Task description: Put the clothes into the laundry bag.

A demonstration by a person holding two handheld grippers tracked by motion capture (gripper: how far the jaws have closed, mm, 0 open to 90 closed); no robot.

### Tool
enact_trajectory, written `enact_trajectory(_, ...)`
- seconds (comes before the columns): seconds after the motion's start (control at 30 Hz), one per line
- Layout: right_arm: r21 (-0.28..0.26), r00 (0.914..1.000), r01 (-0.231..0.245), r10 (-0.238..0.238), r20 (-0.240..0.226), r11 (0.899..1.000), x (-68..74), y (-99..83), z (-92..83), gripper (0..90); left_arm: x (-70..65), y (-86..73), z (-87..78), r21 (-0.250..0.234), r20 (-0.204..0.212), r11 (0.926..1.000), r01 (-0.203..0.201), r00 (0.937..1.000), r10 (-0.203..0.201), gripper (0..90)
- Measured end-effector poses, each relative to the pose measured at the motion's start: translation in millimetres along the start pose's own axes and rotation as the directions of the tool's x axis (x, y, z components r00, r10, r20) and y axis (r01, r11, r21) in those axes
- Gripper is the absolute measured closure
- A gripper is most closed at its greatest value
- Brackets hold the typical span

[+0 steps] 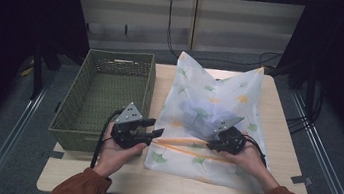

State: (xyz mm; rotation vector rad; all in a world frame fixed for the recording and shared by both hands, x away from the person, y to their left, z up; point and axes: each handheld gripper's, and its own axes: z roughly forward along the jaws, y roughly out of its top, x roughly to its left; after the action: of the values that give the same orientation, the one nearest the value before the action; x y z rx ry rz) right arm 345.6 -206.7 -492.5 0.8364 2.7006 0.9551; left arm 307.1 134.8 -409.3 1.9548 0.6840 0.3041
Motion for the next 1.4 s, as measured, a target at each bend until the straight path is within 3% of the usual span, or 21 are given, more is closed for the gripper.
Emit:
enact_trajectory(0.17, -0.003, 0.9998, -0.003, 0.003, 0.019, 1.000, 2.5, -2.1, -3.6, 82.7, -1.4, -0.5, -3.2, -0.002, -0.005, 1.0000, -0.007, 1.0000, 0.007, 51.2)
enact_trajectory(0.43, -0.077, 0.9998, -0.009, 0.010, 0.014, 0.997, 25.1, -3.8, -20.1, 70.8, -0.9, -1.9, -15.9, -0.019, -0.020, 0.9997, -0.016, 0.9997, 0.016, 49.5)
enact_trajectory(0.53, -0.095, 0.9995, -0.028, 0.026, -0.016, 0.995, 28.6, -9.5, -23.9, 68.8, 1.8, -3.9, -17.3, -0.016, -0.029, 0.9998, -0.008, 0.9996, 0.008, 48.7)
enact_trajectory(0.7, -0.080, 0.9976, -0.052, 0.048, -0.049, 0.995, 32.0, -18.4, -25.9, 67.5, 0.9, -6.4, -18.5, -0.012, -0.031, 0.9998, -0.013, 0.9994, 0.012, 47.1)
enact_trajectory(0.87, -0.083, 0.9954, -0.085, 0.080, -0.052, 0.993, 31.9, -23.5, -29.9, 67.5, 0.8, -7.8, -22.6, -0.033, -0.025, 0.9994, 0.002, 0.9997, -0.003, 43.6)
enact_trajectory(0.97, -0.149, 0.9910, -0.134, 0.132, -0.024, 0.980, 31.1, -23.2, -39.2, 67.5, 0.9, -9.5, -27.5, -0.045, -0.033, 0.9989, 0.011, 0.9994, -0.012, 40.5)
enact_trajectory(1.03, -0.212, 0.9882, -0.152, 0.153, -0.014, 0.965, 31.0, -24.4, -47.9, 67.2, 2.0, -11.9, -31.4, -0.053, -0.037, 0.9985, 0.017, 0.9991, -0.019, 38.5)
enact_trajectory(1.17, -0.295, 0.9846, -0.163, 0.175, 0.013, 0.942, 34.3, -29.2, -62.5, 64.7, 3.3, -17.2, -38.8, -0.062, -0.057, 0.9975, 0.035, 0.9976, -0.039, 33.4)
enact_trajectory(1.33, -0.385, 0.9783, -0.171, 0.203, 0.042, 0.907, 41.1, -38.3, -82.1, 60.2, 4.4, -21.2, -53.3, -0.060, -0.080, 0.9977, 0.031, 0.9961, -0.036, 27.9)
enact_trajectory(1.4, -0.402, 0.9732, -0.189, 0.226, 0.045, 0.896, 42.0, -42.8, -87.6, 55.3, 4.0, -21.5, -59.3, -0.045, -0.093, 0.9989, 0.011, 0.9955, -0.015, 28.6)
